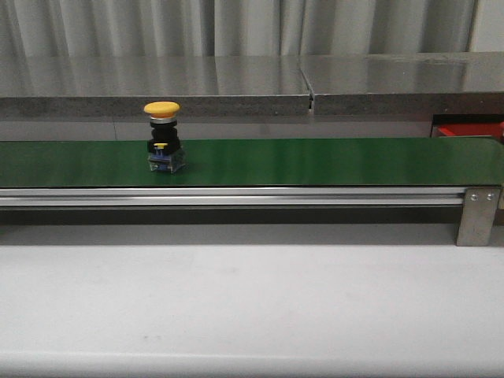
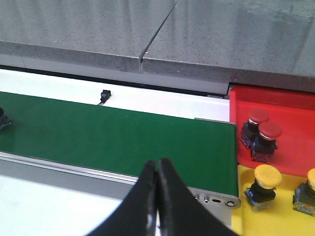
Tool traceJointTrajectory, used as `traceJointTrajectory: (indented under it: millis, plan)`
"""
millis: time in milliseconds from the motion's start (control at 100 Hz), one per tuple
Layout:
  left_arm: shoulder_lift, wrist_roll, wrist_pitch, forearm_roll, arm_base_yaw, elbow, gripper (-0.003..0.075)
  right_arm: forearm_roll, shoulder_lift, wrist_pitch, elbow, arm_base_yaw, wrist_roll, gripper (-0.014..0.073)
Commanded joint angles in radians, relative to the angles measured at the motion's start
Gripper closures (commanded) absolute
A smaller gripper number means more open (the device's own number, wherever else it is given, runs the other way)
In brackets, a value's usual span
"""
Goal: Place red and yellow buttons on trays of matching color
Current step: 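Set the red button on the belt and open the left gripper, then lower the right gripper toward the yellow button carried along the belt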
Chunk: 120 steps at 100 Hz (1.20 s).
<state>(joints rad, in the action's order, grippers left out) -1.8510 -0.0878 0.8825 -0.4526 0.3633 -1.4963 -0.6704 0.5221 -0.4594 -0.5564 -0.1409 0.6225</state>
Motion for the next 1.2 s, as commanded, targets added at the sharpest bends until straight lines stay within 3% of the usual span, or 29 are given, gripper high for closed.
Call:
traceJointTrajectory:
  millis: [0,170,260,330,500,940,1190]
  plan:
    - [0.080,-0.003,-0.024,-0.020,-0.008,-0.032,0.0192,-0.015,0.002,0.056,-0.025,0.002,0.010,0.0669]
    - [0.138,-0.043,-0.034,0.016,-0.008,-0.032,0.0201,-0.015,0.002,0.057,-0.025,0.002,0.010,0.0669]
    - [0.181,-0.083,-0.034,0.016,-0.020,-0.032,0.0263,-0.015,0.002,0.057,-0.025,0.002,0.010,0.0669]
    - [0.212,-0.098,-0.034,0.018,-0.039,-0.032,0.0368,-0.015,0.002,0.057,-0.025,0.002,0.010,0.0669]
    - [0.275,-0.142,-0.030,0.032,-0.116,-0.032,0.0743,-0.015,0.002,0.057,-0.025,0.002,0.010,0.0669]
    - [0.447,-0.131,-0.071,0.165,-0.390,0.067,0.0741,-0.015,0.002,0.055,-0.025,0.002,0.010,0.0669]
    - [0.598,-0.124,-0.134,0.170,-0.469,0.221,0.0741,-0.015,0.002,0.060,-0.025,0.002,0.010,0.0669]
